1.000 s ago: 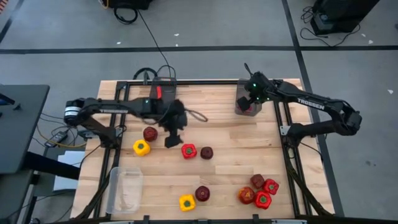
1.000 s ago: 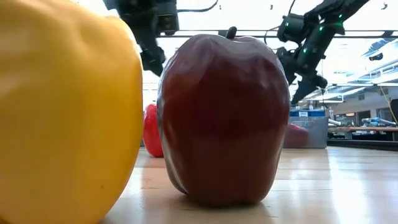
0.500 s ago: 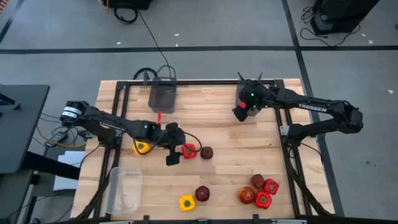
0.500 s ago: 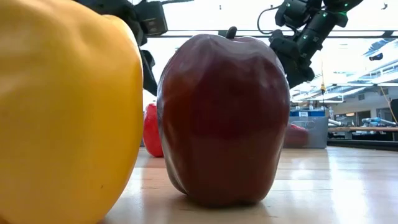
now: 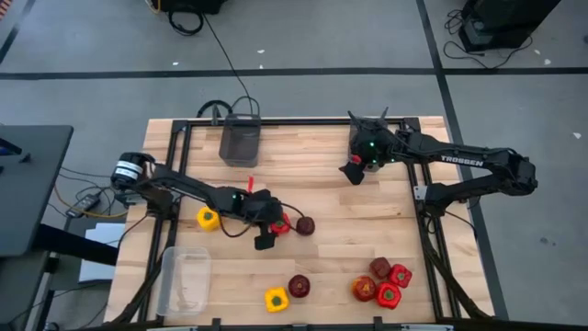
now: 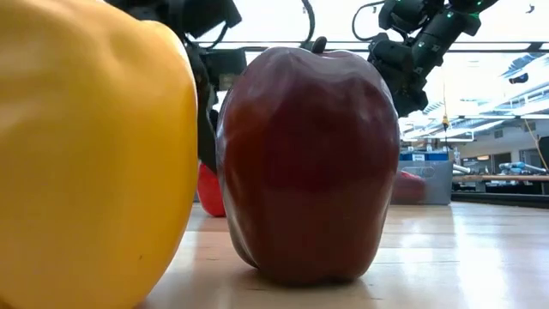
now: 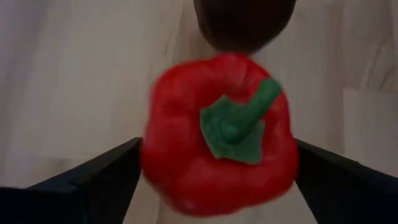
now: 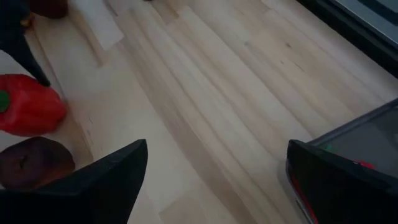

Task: Sort produce into baskets
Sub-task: Put the left red bell pepper into the top right black transparent bin, then put the right red bell pepper into the top right black transparent bin

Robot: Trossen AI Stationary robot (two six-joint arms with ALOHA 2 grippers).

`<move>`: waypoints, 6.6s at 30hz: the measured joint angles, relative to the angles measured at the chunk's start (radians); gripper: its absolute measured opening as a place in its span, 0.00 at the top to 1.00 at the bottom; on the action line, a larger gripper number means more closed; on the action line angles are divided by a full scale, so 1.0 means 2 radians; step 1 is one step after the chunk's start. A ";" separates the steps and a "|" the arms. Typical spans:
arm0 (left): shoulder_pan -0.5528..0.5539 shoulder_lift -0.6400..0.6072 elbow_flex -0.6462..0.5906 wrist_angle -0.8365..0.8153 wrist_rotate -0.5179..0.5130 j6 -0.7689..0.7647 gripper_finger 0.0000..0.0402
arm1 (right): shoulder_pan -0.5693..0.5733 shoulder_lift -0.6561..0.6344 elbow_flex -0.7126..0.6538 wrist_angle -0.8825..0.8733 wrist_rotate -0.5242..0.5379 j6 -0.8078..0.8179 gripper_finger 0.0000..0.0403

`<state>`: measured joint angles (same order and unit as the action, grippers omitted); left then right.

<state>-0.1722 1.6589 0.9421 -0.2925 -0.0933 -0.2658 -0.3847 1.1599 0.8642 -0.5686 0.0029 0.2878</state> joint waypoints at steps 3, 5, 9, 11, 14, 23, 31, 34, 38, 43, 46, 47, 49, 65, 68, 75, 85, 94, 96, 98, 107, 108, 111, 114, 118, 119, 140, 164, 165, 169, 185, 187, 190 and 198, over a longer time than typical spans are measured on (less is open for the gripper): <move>0.000 0.018 0.000 0.000 0.000 -0.001 0.03 | 0.000 0.000 0.000 0.000 0.003 0.005 0.02; 0.000 0.021 0.000 -0.001 0.000 -0.003 0.07 | 0.000 0.000 0.000 0.000 0.003 0.019 0.03; 0.003 0.015 0.000 0.014 -0.012 -0.004 0.21 | 0.001 0.000 0.000 0.000 -0.033 0.042 0.09; 0.010 0.010 0.001 0.029 -0.012 -0.004 0.22 | 0.005 0.000 0.000 0.006 -0.062 0.049 0.13; 0.023 -0.003 0.001 0.036 -0.012 -0.004 0.22 | 0.017 0.000 0.000 0.029 -0.109 0.066 0.16; 0.060 -0.070 0.023 0.105 -0.028 0.026 0.19 | 0.055 0.000 0.000 0.196 -0.182 0.184 0.13; 0.089 -0.075 0.041 0.195 0.060 0.018 0.18 | 0.112 0.000 0.000 0.234 -0.117 0.020 0.06; 0.090 -0.075 0.041 0.198 0.067 0.026 0.18 | 0.131 0.000 0.000 0.247 -0.099 -0.017 0.02; 0.089 -0.074 0.041 0.201 0.082 0.030 0.18 | 0.140 0.000 0.000 0.272 -0.093 -0.023 0.01; 0.090 -0.073 0.041 0.220 0.084 0.057 0.18 | 0.140 0.013 0.000 0.275 -0.102 -0.022 0.01; 0.089 -0.073 0.041 0.223 0.089 0.066 0.18 | 0.140 0.032 0.000 0.298 -0.133 -0.015 0.01; 0.089 -0.073 0.041 0.220 0.089 0.066 0.18 | 0.140 0.039 0.001 0.303 -0.142 -0.011 0.01; 0.089 -0.070 0.041 0.227 0.087 0.065 0.18 | 0.141 0.049 0.000 0.299 -0.146 -0.008 0.01; 0.090 -0.052 0.042 0.232 0.044 -0.035 0.13 | 0.128 0.075 0.000 0.323 -0.184 0.027 0.25; 0.096 -0.052 0.042 0.226 0.029 -0.041 0.08 | 0.116 0.075 0.000 0.313 -0.183 0.040 0.25; 0.120 -0.072 0.041 0.117 0.019 -0.074 0.02 | 0.070 0.041 0.000 0.228 -0.117 0.037 0.25; 0.164 -0.145 0.041 -0.072 -0.010 -0.134 0.02 | -0.083 0.038 0.000 0.033 0.092 -0.008 0.25; 0.198 -0.182 0.041 -0.249 -0.005 -0.196 0.02 | -0.190 0.088 0.000 0.027 0.106 -0.054 0.16; 0.198 -0.183 0.041 -0.275 0.007 -0.194 0.02 | -0.203 0.094 0.000 0.028 0.105 -0.058 0.13; 0.198 -0.182 0.041 -0.301 0.008 -0.189 0.02 | -0.214 0.098 0.000 0.029 0.087 -0.068 0.08; 0.198 -0.184 0.041 -0.337 0.021 -0.186 0.02 | -0.231 0.091 0.000 0.022 0.034 -0.062 0.03; 0.198 -0.185 0.041 -0.344 0.022 -0.185 0.02 | -0.230 0.087 0.000 0.025 0.024 -0.055 0.03; 0.194 -0.185 0.041 -0.366 0.022 -0.186 0.02 | -0.222 0.067 0.000 0.036 -0.009 -0.035 0.02; 0.189 -0.185 0.041 -0.374 0.020 -0.186 0.02 | -0.206 0.039 0.000 0.044 -0.026 -0.021 0.03; 0.174 -0.184 0.041 -0.354 0.014 -0.172 0.02 | -0.169 0.001 0.000 0.044 -0.057 -0.013 0.04; 0.167 -0.183 0.041 -0.331 0.013 -0.157 0.02 | -0.157 -0.007 0.000 0.043 -0.064 -0.012 0.04; 0.051 -0.080 0.041 0.019 0.010 -0.037 0.02 | 0.185 -0.099 0.000 -0.202 -0.093 0.212 0.07; -0.040 -0.065 0.041 0.097 -0.036 -0.033 0.02 | 0.616 0.020 0.000 -0.164 -0.094 0.445 0.07; -0.045 -0.065 0.041 0.096 -0.035 -0.029 0.02 | 0.623 0.026 0.000 -0.162 -0.094 0.445 0.07; -0.061 -0.065 0.041 0.077 -0.039 -0.027 0.02 | 0.645 0.045 0.000 -0.163 -0.089 0.445 0.07; -0.081 -0.065 0.041 0.057 -0.048 -0.055 0.02 | 0.696 0.134 0.000 -0.135 -0.041 0.491 0.01; -0.081 -0.065 0.041 0.057 -0.048 -0.056 0.02 | 0.696 0.141 0.000 -0.125 -0.025 0.497 0.01; -0.081 -0.065 0.041 0.057 -0.048 -0.056 0.02 | 0.696 0.148 0.000 -0.118 0.000 0.508 0.01; -0.081 -0.065 0.041 0.044 -0.048 -0.056 0.02 | 0.692 0.162 0.000 -0.155 -0.001 0.528 0.10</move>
<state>-0.3344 1.5288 1.0245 -0.2048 -0.1890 -0.3786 0.9993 1.4833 0.8642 -0.8788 0.0008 1.3430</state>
